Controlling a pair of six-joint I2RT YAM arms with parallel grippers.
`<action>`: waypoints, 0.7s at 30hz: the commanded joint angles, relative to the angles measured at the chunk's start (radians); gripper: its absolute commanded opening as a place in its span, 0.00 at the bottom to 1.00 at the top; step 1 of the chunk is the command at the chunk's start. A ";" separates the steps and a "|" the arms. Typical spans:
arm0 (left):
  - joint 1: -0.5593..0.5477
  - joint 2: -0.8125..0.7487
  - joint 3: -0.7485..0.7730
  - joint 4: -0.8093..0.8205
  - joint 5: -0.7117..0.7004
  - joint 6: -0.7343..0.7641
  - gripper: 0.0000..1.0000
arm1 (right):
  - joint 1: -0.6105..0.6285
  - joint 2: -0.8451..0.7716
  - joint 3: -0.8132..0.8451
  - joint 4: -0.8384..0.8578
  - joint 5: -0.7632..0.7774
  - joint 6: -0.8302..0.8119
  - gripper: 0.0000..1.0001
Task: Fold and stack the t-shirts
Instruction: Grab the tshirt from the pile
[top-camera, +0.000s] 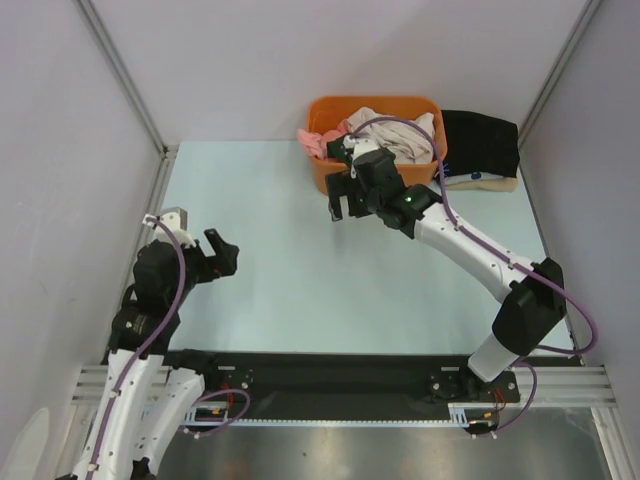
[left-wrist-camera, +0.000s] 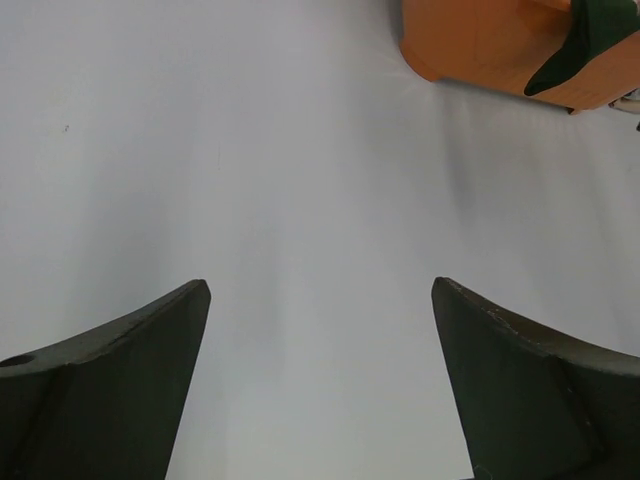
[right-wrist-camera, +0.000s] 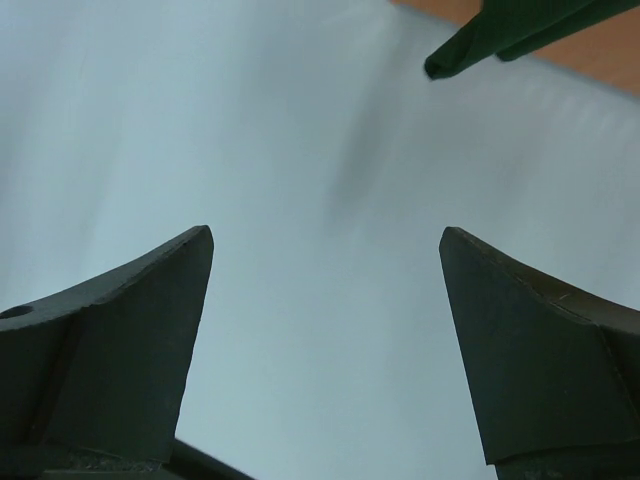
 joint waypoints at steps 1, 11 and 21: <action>0.010 -0.030 -0.007 0.029 -0.012 0.005 1.00 | 0.005 0.013 0.036 0.102 0.133 0.014 1.00; 0.012 -0.030 -0.007 0.025 -0.024 0.000 1.00 | 0.002 0.196 0.161 0.092 0.253 -0.053 1.00; 0.022 -0.033 -0.012 0.032 -0.012 0.003 1.00 | -0.044 0.334 0.262 0.105 0.315 -0.044 1.00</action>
